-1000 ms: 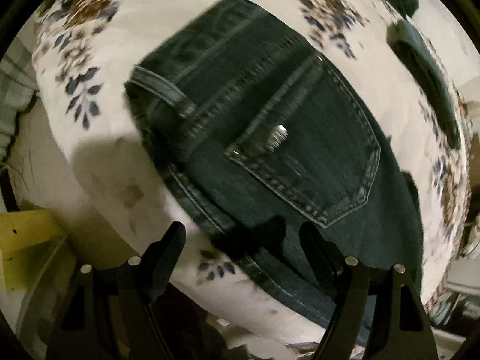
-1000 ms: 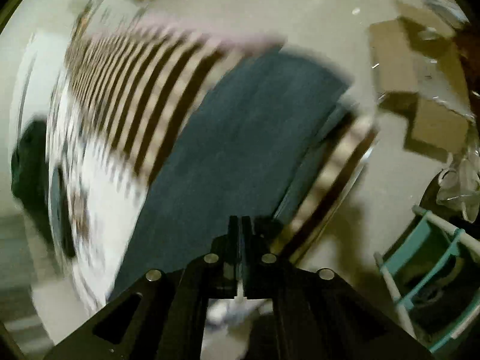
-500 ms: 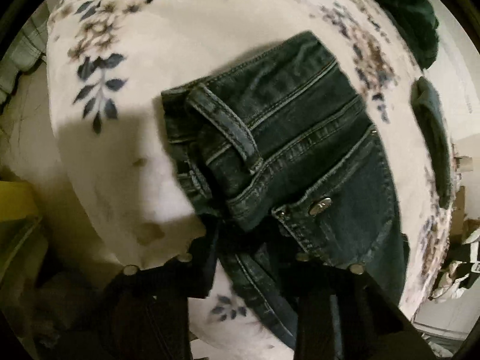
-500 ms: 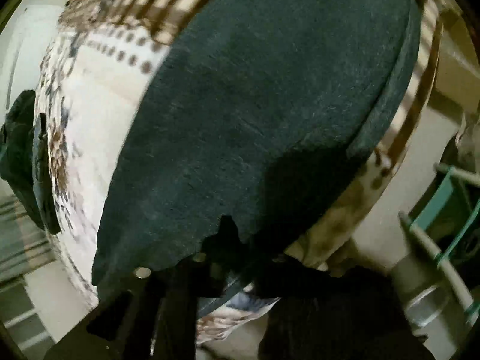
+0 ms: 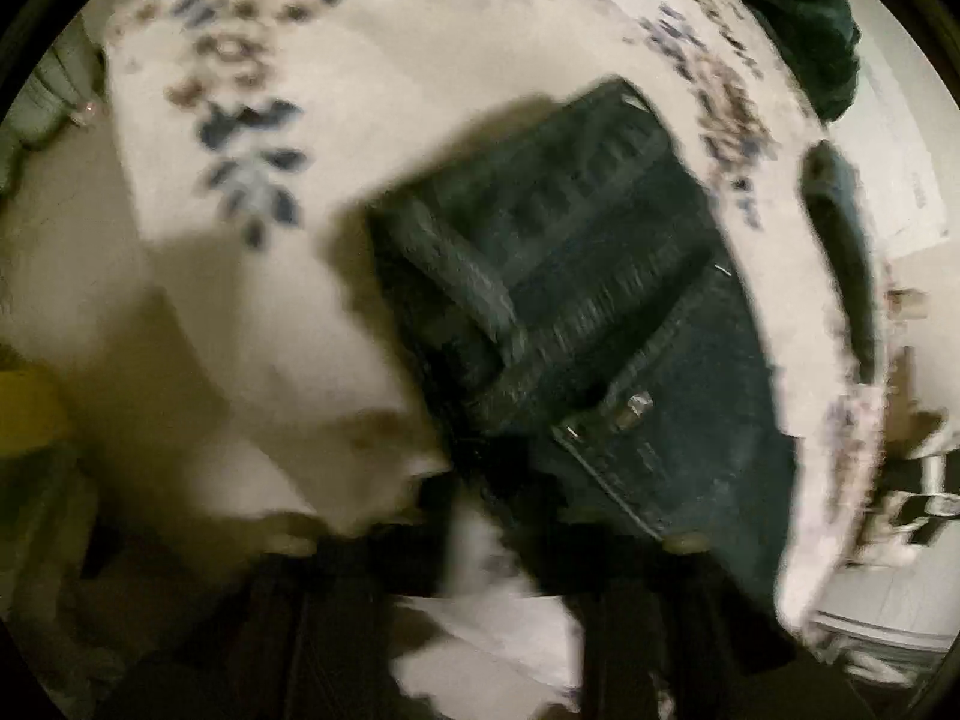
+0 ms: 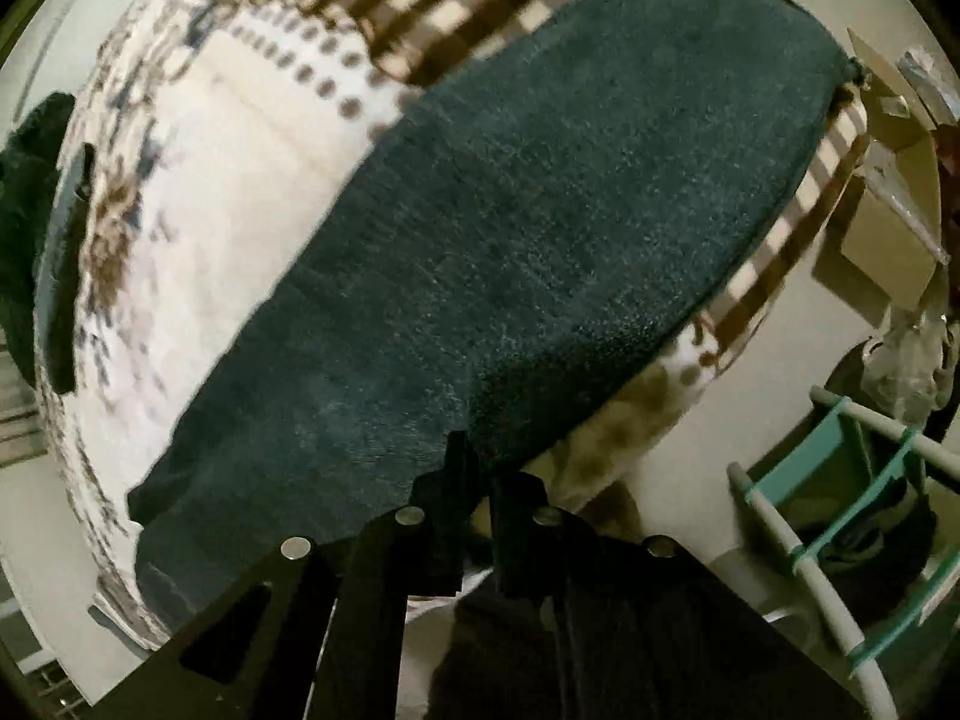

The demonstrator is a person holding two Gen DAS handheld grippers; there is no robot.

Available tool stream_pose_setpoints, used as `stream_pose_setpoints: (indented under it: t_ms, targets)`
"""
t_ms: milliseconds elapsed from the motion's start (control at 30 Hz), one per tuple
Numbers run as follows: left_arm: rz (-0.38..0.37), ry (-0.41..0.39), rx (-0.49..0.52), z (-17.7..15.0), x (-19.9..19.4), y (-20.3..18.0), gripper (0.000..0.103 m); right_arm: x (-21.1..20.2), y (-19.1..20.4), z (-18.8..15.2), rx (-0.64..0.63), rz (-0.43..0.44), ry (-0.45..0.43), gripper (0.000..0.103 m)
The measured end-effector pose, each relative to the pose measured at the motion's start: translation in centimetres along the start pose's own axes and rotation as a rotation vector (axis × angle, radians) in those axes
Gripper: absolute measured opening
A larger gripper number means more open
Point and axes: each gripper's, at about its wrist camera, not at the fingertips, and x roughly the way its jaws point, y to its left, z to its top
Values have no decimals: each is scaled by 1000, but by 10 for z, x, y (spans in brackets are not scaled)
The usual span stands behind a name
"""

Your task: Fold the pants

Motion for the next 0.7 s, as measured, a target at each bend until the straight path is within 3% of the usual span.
stream_pose_setpoints:
  t_ms: [67, 133, 233, 267, 300, 367, 433, 567, 633, 700]
  targets:
    - [40, -9, -23, 5, -2, 18, 4, 8, -5, -1, 13, -11, 11, 6]
    - [10, 33, -59, 9, -1, 30, 5, 19, -5, 1, 1, -30, 39, 7]
    - [21, 67, 12, 11, -8, 19, 9, 22, 12, 8, -53, -85, 83, 16]
    - [32, 70, 54, 11, -11, 10, 18, 18, 22, 7, -83, -105, 96, 24]
    - [39, 62, 91, 12, -15, 2, 26, 9, 38, 4, -128, -130, 97, 39]
    - [53, 14, 131, 17, -25, -10, 77, -8, 71, -5, -204, -101, 82, 49]
    - [37, -28, 125, 26, -29, -12, 90, -16, 118, -17, -276, 13, 121, 55]
    - [57, -39, 47, 49, -12, 3, 90, 17, 241, -42, -415, 241, 275, 57]
    - [69, -9, 26, 58, 8, 9, 90, 42, 296, -52, -497, 283, 313, 57]
    - [26, 18, -3, 60, 24, 16, 80, 71, 346, -62, -570, 272, 346, 57]
